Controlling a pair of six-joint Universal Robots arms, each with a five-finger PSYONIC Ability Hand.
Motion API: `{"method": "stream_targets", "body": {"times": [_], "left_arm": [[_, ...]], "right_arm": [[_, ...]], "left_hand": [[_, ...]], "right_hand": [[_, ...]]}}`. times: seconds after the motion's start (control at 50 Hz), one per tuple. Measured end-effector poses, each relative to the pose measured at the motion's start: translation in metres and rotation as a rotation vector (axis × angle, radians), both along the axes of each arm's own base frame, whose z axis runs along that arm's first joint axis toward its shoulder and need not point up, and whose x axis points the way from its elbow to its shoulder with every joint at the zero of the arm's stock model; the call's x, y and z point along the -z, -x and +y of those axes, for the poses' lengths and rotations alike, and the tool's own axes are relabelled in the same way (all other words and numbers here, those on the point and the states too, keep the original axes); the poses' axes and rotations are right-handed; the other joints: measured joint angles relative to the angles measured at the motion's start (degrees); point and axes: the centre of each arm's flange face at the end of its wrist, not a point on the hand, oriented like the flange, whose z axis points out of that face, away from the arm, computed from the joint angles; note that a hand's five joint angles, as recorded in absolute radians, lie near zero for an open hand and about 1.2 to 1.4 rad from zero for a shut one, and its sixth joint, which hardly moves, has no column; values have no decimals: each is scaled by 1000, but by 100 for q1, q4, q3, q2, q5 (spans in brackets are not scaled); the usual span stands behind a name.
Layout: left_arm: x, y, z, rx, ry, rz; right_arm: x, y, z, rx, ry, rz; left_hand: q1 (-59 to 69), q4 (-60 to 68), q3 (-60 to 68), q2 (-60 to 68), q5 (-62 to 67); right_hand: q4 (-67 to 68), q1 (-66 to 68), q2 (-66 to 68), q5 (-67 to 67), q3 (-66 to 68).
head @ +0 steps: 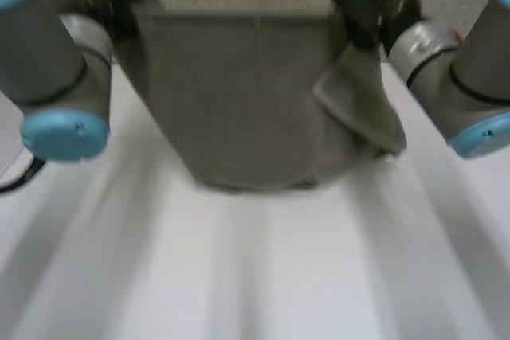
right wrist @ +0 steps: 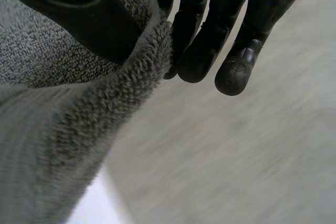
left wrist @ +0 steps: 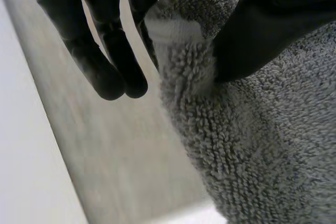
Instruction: Fold the towel.
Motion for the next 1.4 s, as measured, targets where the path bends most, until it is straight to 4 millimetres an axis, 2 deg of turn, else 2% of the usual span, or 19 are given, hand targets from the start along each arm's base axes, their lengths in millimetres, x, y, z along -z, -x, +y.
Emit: {"method": "stream_targets", "body": {"times": [0.06,0.1,0.14,0.18,0.22,0.34,0.36,0.42,0.46,0.56,0.58,0.62,0.7,0.78,0.92,1.06,1.2,1.4], "left_arm": [[-37,-3,5,16,94,116],[-49,-6,10,28,116,168],[-53,-8,15,40,116,210],[-48,-12,21,50,86,244],[-37,-15,26,52,46,255],[32,-33,47,20,-151,216],[48,-39,52,8,-189,202],[77,-48,61,-15,-253,177],[103,-57,71,-34,-305,154],[143,-68,89,-52,-380,115],[145,-68,91,-53,-385,113],[156,-71,97,-55,-405,101],[162,-71,100,-54,-414,93],[161,-71,98,-54,-404,87],[153,-72,89,-69,-370,72],[154,-86,78,-128,-354,28],[155,-103,74,-193,-360,4],[156,-131,74,-277,-373,18]], "right_arm": [[-38,3,10,-12,164,-79],[-48,5,16,-25,203,-98],[-51,7,23,-46,208,-100],[-44,8,30,-78,174,-81],[-33,7,35,-107,123,-53],[33,10,53,-184,-165,114],[50,12,58,-192,-234,160],[78,17,68,-200,-345,246],[105,22,79,-206,-439,339],[140,31,97,-212,-542,456],[143,32,99,-212,-550,463],[155,35,104,-205,-573,478],[166,37,107,-185,-589,467],[173,39,108,-156,-590,440],[177,44,111,-109,-568,417],[182,51,114,-52,-540,411],[188,56,117,-12,-523,405],[196,62,120,28,-532,411]], "left_hand": [[0,0,0,0,0],[0,0,0,0,1],[0,0,0,0,6],[0,0,0,0,46],[0,0,1,0,54],[0,0,2,0,54],[0,0,3,0,54],[0,0,3,0,54],[0,0,4,0,54],[-43,-160,-326,-200,-23],[-102,-293,-427,-340,-100],[-913,-1399,-1520,-1371,-1022],[-2484,-2898,-3032,-2888,-2698],[-3316,-3724,-3935,-3787,-3627],[-4192,-4623,-4879,-4630,-4613],[-5042,-5484,-5769,-5549,-5532],[-5773,-6217,-6488,-6118,-6267],[-5886,-6288,-6591,-6198,-6410]], "right_hand": [[0,0,0,27,0],[0,0,0,40,0],[0,0,0,66,0],[0,0,0,85,0],[0,0,0,84,0],[0,0,0,84,0],[0,0,0,84,0],[0,0,0,85,1],[0,0,0,85,27],[0,0,0,85,28],[0,0,0,86,28],[-48,-21,-41,-14,0],[-660,-562,-679,-733,-564],[-1649,-1669,-1714,-1742,-1655],[-2566,-2607,-2500,-2716,-2501],[-3762,-3707,-3695,-3923,-3662],[-3877,-3818,-3749,-4056,-3739],[-3553,-3492,-3668,-3554,-3511]]}}
